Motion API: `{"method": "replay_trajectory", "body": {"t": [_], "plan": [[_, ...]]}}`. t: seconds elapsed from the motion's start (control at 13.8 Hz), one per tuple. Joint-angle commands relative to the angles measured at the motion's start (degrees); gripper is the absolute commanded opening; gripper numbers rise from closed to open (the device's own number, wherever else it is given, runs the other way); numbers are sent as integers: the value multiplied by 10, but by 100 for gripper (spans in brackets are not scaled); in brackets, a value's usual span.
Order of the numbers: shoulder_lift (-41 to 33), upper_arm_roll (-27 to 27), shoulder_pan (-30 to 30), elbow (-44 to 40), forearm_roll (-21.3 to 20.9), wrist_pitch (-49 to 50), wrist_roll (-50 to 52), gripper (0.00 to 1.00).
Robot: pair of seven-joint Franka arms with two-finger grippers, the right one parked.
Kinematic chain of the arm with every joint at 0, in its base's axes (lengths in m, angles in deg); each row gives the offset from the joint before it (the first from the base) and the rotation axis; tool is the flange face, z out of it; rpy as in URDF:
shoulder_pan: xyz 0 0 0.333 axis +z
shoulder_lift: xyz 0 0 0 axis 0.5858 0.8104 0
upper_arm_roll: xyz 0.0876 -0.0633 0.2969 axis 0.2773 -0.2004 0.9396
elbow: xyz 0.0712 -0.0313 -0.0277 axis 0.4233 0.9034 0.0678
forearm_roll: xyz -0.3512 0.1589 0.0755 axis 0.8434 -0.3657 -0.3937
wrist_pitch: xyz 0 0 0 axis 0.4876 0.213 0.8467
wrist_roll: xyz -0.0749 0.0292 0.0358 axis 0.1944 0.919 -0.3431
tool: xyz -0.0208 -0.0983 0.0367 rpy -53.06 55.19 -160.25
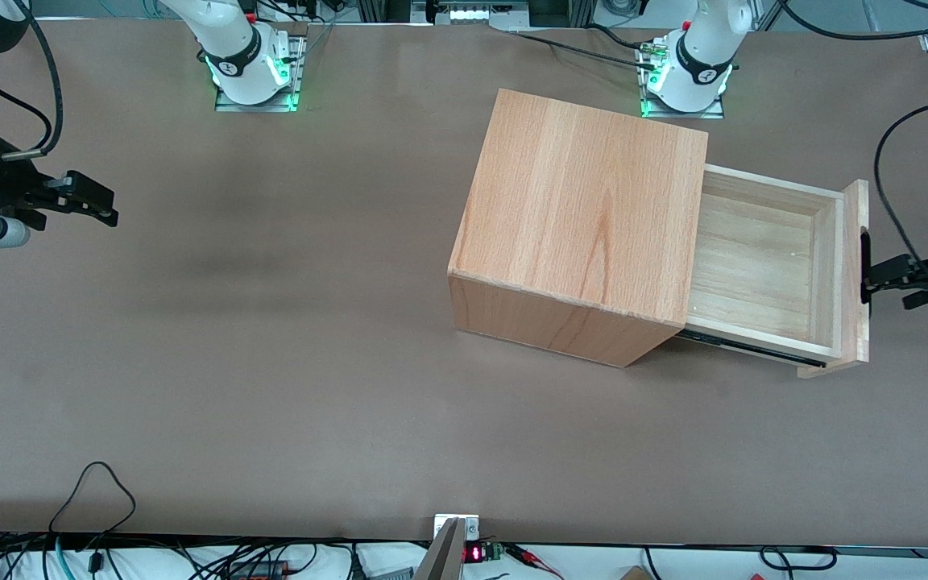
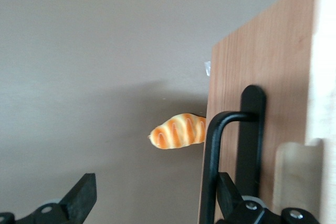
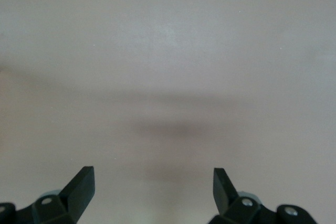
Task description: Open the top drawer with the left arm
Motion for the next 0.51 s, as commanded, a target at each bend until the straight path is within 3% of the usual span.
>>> {"method": "replay_trajectory", "body": {"t": [0.0,0.22,0.44], "plan": [[-4,15,-5,-40,-42,33,27,100],[-19,17,-10,-47,-46,72,29,100],[-40,18,-33,-107,-102,173,126,100]]}}
